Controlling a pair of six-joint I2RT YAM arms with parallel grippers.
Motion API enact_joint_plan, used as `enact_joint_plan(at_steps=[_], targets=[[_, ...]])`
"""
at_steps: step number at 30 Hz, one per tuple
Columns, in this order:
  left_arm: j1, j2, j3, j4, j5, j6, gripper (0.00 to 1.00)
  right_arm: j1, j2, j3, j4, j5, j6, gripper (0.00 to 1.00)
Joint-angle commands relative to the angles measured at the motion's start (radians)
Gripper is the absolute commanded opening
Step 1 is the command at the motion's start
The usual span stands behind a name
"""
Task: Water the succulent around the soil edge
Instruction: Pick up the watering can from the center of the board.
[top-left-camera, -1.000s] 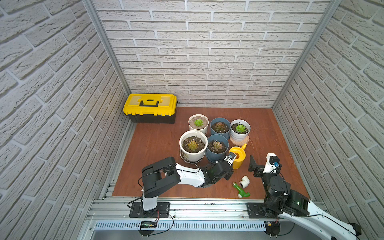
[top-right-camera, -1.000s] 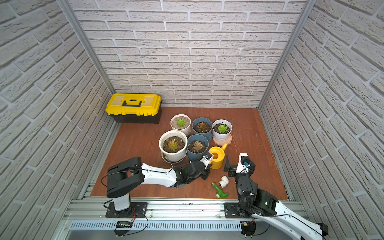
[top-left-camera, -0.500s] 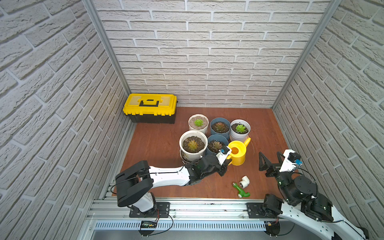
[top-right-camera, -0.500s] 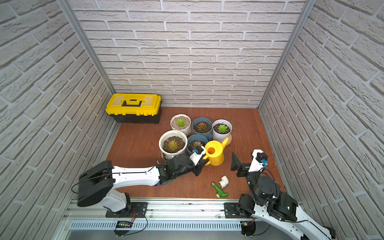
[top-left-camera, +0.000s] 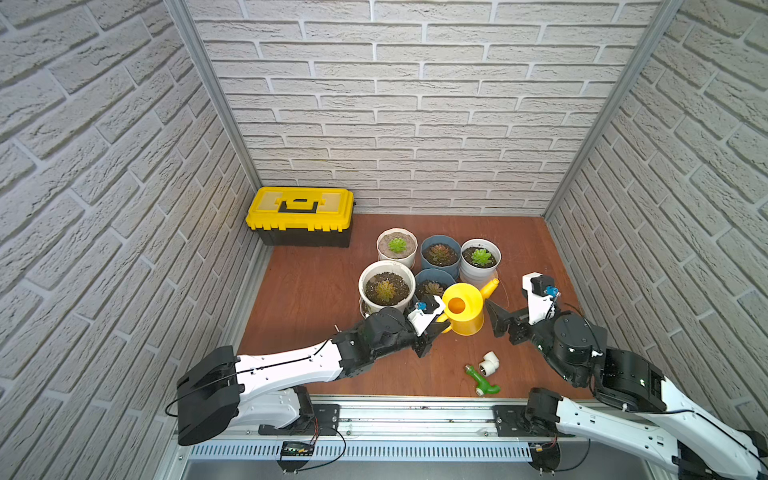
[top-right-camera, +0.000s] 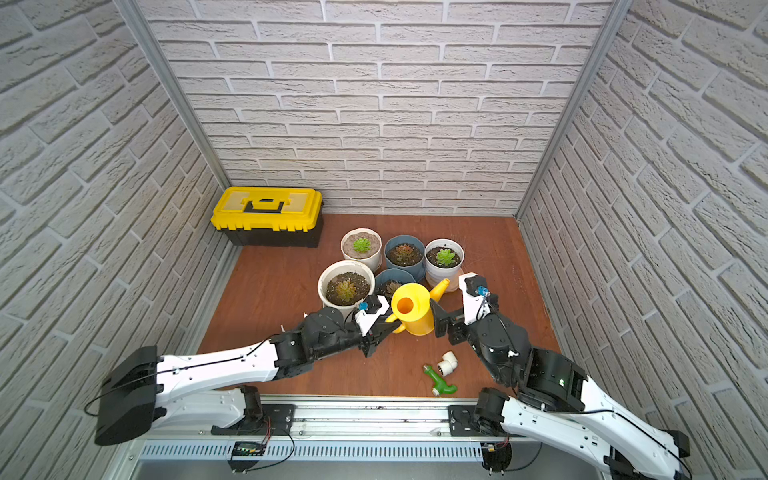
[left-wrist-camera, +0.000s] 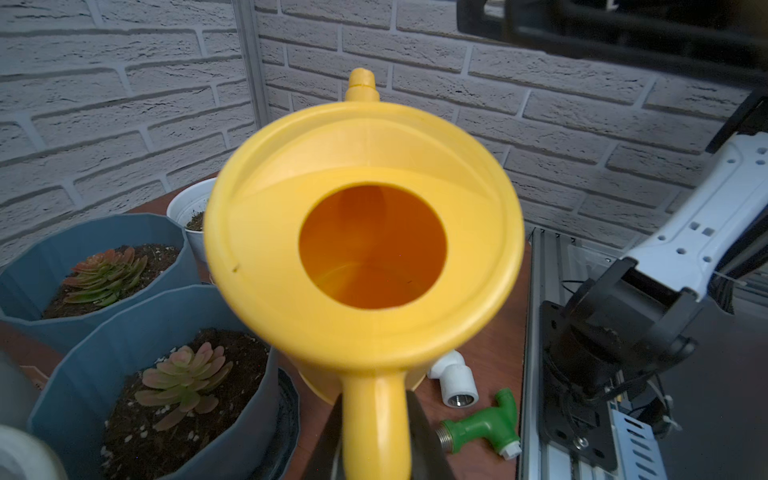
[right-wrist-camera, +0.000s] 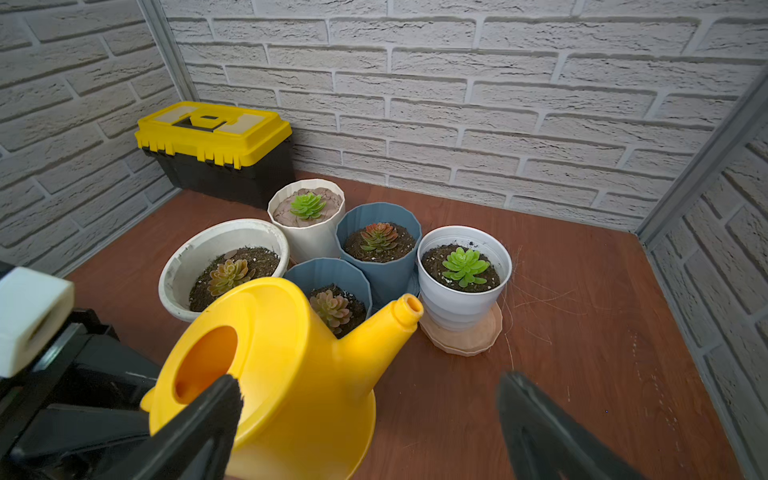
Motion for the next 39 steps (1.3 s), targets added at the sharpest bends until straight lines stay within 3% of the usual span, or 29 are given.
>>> enact_joint_plan(at_steps=[1,8,13,22,28,35,39], targets=[[-0.01,-0.07,-0.008,-0.015,0.032,0.059,0.0,-0.01,0.021,0.037,0.037,-0.032,-0.031,0.99],[-0.023,-0.222,0.002,-0.158,-0.028,0.147,0.0,-0.107,0.07,0.043,0.041,-0.155,-0.02,0.99],[-0.024,-0.298,0.001,-0.211,-0.045,0.169,0.0,-0.225,0.103,0.026,0.067,-0.365,0.023,0.99],[-0.024,-0.312,0.025,-0.225,-0.072,0.183,0.0,-0.285,0.112,-0.017,0.163,-0.577,0.108,0.99],[-0.024,-0.256,0.034,-0.222,-0.096,0.174,0.0,-0.285,0.073,-0.018,0.211,-0.568,0.142,0.99],[-0.026,-0.257,0.023,-0.177,-0.055,0.174,0.0,-0.298,0.156,-0.041,0.216,-0.478,0.1,0.99],[-0.026,-0.286,0.002,-0.164,-0.061,0.182,0.0,-0.372,0.17,-0.074,0.216,-0.521,0.12,0.99]])
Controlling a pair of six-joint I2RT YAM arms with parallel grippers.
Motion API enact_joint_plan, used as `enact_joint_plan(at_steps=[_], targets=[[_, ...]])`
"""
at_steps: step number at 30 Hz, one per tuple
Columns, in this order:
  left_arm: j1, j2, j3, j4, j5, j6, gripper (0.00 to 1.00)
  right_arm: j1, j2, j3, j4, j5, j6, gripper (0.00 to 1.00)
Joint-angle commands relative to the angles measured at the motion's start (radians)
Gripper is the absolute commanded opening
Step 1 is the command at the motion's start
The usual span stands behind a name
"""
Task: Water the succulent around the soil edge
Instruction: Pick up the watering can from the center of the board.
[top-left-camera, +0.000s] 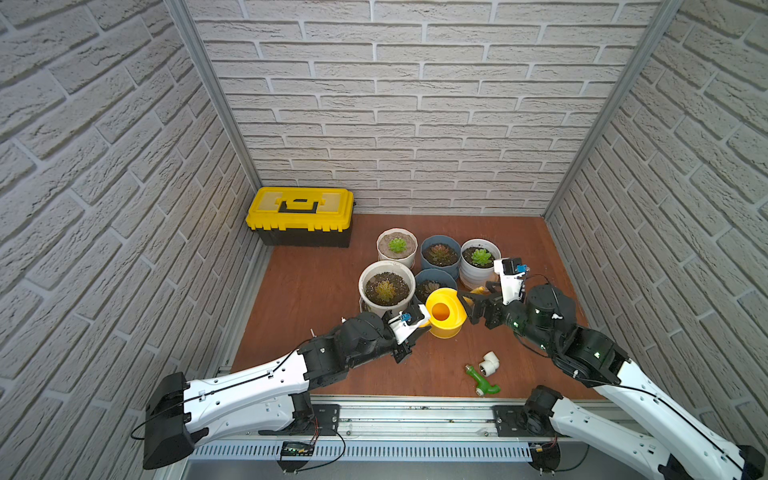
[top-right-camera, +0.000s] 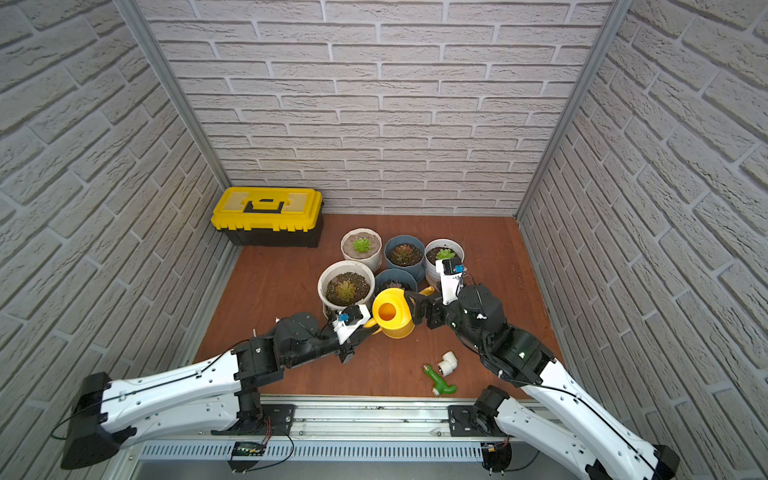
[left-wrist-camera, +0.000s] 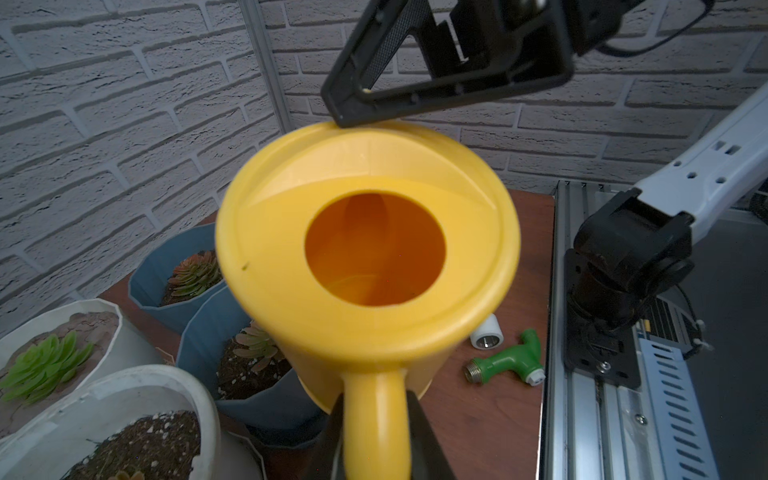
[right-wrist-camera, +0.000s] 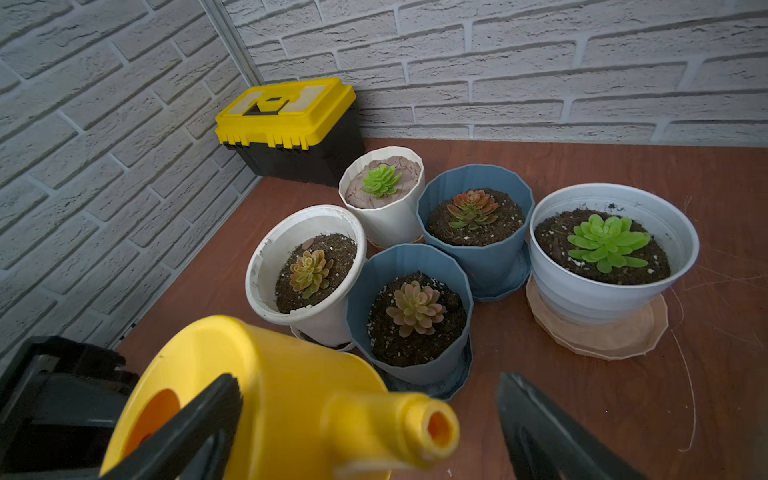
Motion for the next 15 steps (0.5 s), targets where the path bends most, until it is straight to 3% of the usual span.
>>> enact_joint_plan(at_steps=[1,6,15], targets=[[-0.005,-0.053,-0.002,0.134,0.014,0.024,0.0,-0.064,0.005,-0.037,0.025,-0.038,0.012,0.99],[-0.006,-0.08,-0.013,0.167,-0.023,0.03,0.0,-0.131,0.015,-0.111,0.07,-0.147,0.059,0.99],[-0.005,-0.138,-0.054,0.262,-0.091,0.032,0.0,-0.137,-0.017,-0.238,0.154,-0.175,0.117,0.99]])
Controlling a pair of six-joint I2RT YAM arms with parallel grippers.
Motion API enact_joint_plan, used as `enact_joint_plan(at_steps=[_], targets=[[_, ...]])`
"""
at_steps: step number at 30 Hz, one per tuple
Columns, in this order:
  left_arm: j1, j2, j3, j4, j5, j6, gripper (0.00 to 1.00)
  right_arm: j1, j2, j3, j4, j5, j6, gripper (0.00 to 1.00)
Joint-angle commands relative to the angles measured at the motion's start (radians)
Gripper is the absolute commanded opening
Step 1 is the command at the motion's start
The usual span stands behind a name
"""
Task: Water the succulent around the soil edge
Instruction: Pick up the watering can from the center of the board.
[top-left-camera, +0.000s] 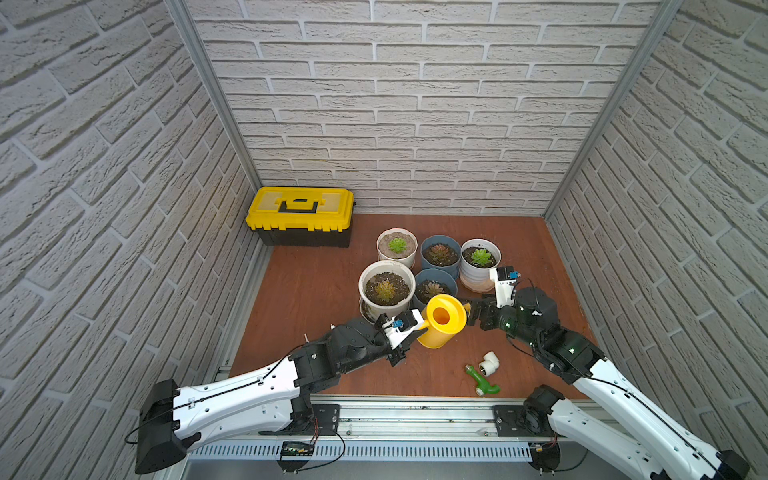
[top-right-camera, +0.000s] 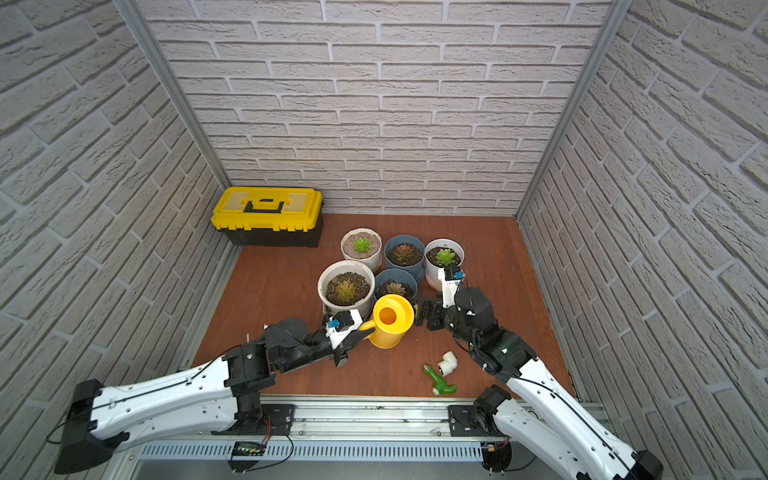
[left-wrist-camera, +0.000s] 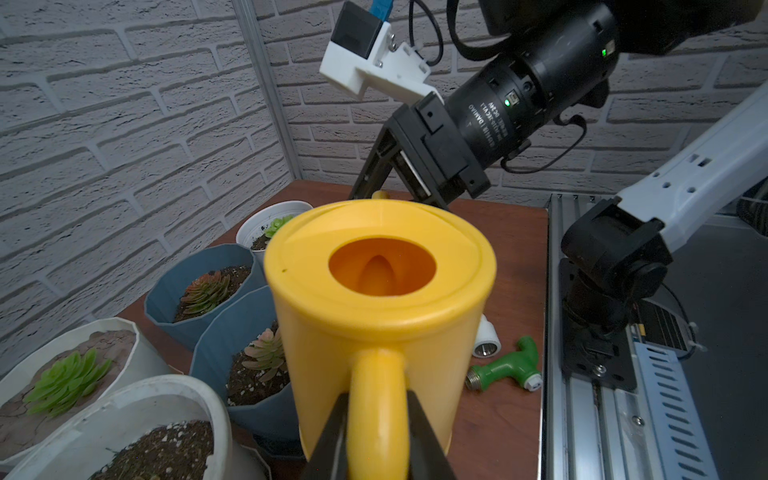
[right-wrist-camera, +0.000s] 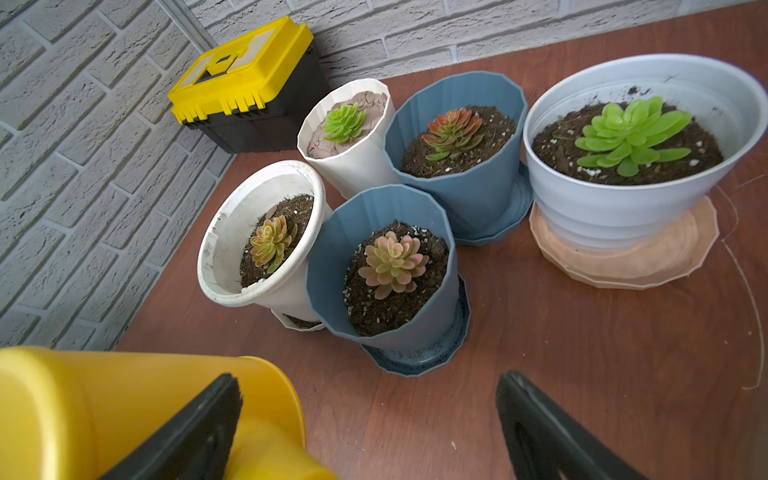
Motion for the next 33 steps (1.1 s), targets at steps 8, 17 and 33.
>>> enact_joint_plan(at_steps=[8,17,33], targets=[[0.024,-0.08,-0.024,0.279,-0.026,-0.053,0.0,-0.006,0.002,-0.081,0.084,-0.004,0.031,0.99],[0.034,-0.102,-0.053,0.323,-0.005,-0.106,0.0,-0.005,-0.008,-0.075,0.09,-0.016,0.031,0.99],[0.037,-0.258,-0.107,0.125,-0.074,-0.121,0.0,-0.004,-0.057,0.097,-0.021,-0.064,-0.134,0.99]])
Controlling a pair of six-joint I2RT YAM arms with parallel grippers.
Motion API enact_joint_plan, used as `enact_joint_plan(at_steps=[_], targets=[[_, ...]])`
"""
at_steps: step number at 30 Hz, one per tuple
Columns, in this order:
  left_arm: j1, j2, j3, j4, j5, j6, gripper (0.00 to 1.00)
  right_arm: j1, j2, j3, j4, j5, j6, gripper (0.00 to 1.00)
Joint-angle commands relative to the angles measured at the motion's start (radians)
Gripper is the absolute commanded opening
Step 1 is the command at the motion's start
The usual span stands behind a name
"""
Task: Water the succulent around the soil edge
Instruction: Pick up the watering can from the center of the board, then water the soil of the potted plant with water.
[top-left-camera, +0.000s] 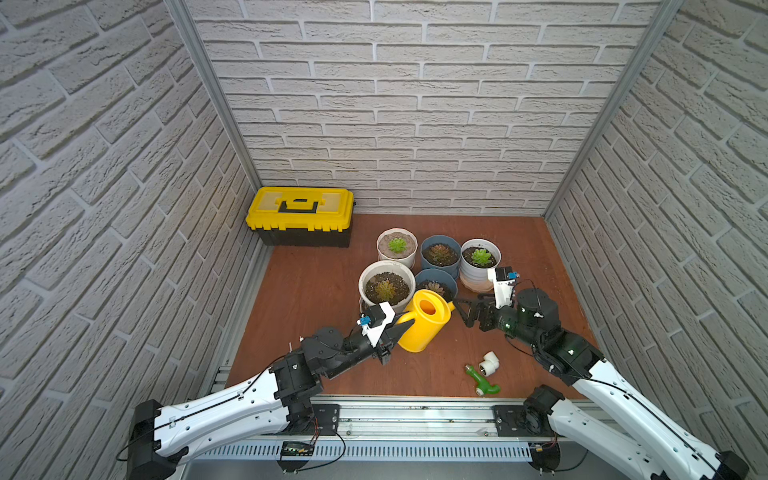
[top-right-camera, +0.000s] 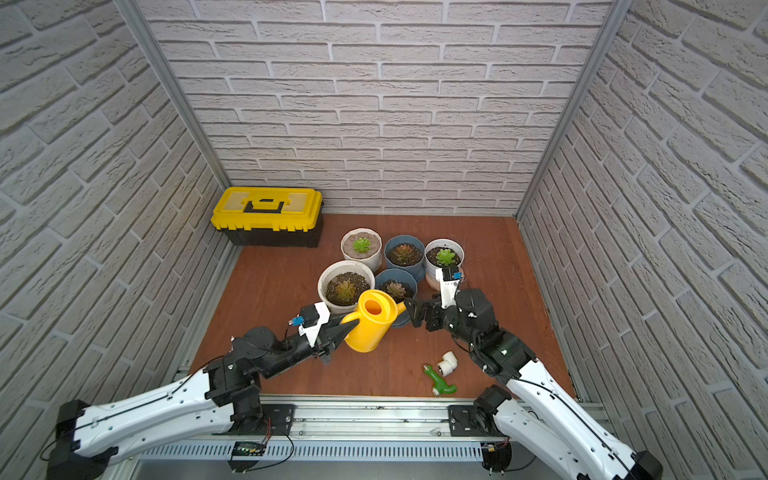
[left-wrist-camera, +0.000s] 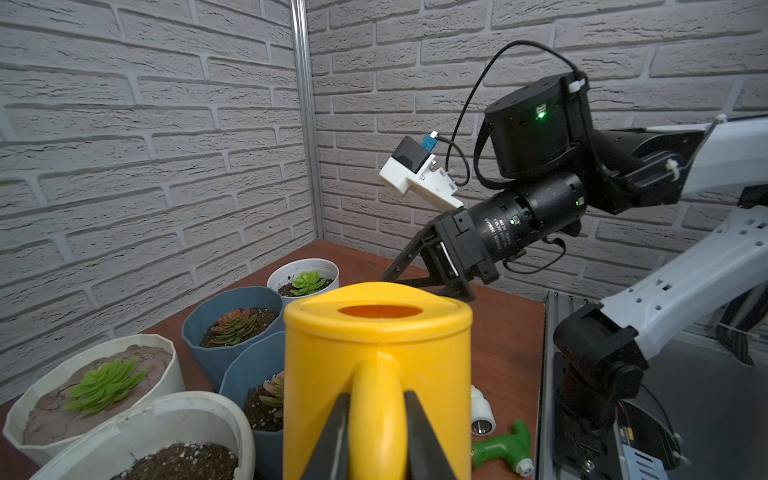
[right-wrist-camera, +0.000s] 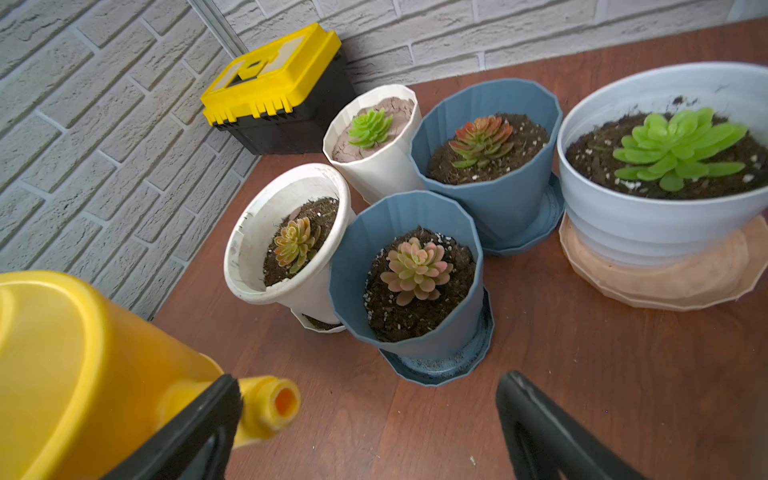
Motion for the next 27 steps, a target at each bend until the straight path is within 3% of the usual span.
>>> enact_joint_plan(at_steps=[1,6,15,19,27], targets=[[0.006,-0.07,-0.009,-0.025,-0.055,-0.001,0.0,-0.004,-0.049,0.079,-0.039,-0.017,-0.105,0.99],[0.007,-0.213,-0.029,-0.175,-0.133,0.007,0.0,-0.004,-0.09,0.091,0.01,-0.082,-0.17,0.99],[0.008,-0.426,0.028,-0.522,-0.28,-0.001,0.0,-0.002,-0.094,-0.025,0.286,-0.221,-0.181,0.99],[-0.042,-0.469,-0.004,-0.52,-0.418,-0.006,0.0,-0.002,-0.08,-0.065,0.354,-0.241,-0.191,0.99],[-0.031,-0.463,0.119,-0.71,-0.483,-0.083,0.0,-0.002,-0.1,-0.123,0.381,-0.22,-0.209,0.99]])
